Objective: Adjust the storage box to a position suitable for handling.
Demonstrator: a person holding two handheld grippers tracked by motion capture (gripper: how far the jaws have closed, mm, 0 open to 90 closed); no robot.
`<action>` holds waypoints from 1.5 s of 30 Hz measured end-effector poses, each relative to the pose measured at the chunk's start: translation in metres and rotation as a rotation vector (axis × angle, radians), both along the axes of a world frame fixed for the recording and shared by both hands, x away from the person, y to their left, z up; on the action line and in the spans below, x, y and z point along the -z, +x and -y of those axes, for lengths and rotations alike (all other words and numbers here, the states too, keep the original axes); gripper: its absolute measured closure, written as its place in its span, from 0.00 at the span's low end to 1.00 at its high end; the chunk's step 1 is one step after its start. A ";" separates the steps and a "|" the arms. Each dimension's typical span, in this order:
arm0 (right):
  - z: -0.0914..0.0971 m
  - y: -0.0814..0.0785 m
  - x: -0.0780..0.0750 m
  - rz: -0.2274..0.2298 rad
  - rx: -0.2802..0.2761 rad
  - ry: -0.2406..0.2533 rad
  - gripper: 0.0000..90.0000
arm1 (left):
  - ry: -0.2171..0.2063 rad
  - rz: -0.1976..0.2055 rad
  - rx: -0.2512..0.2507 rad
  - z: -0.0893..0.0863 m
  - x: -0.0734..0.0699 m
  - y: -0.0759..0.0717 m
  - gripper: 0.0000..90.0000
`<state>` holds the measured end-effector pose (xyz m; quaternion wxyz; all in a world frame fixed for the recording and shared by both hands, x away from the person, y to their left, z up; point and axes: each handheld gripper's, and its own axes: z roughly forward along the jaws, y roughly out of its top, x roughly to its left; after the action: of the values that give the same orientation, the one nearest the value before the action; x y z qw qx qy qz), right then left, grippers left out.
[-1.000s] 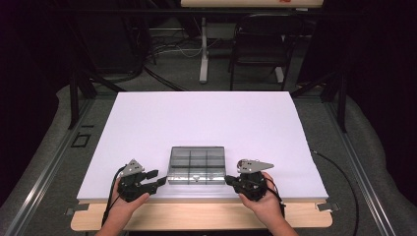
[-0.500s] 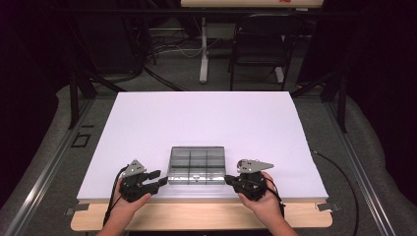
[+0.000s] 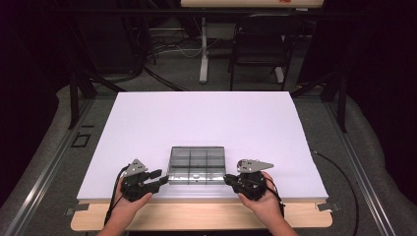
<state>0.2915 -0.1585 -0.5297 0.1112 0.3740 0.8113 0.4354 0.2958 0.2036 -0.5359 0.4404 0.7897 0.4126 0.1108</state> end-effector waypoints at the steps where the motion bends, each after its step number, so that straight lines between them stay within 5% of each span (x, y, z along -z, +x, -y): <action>1: 0.000 0.000 0.000 0.001 0.002 -0.002 0.89 | -0.006 -0.001 -0.003 0.000 0.000 0.000 0.65; 25: 0.001 0.006 0.001 0.033 0.083 0.014 0.70 | -0.043 -0.007 -0.026 0.002 -0.006 0.002 0.64; 37: -0.005 0.009 0.002 0.041 0.080 -0.010 0.62 | -0.051 -0.005 -0.010 0.003 -0.008 0.003 0.63; 45: -0.007 0.010 -0.003 0.033 0.053 -0.012 0.69 | -0.039 0.001 -0.007 0.007 -0.009 0.004 0.63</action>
<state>0.3015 -0.1513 -0.5263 0.1384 0.3876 0.8018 0.4333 0.3001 0.1961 -0.5265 0.4556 0.7794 0.4171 0.1045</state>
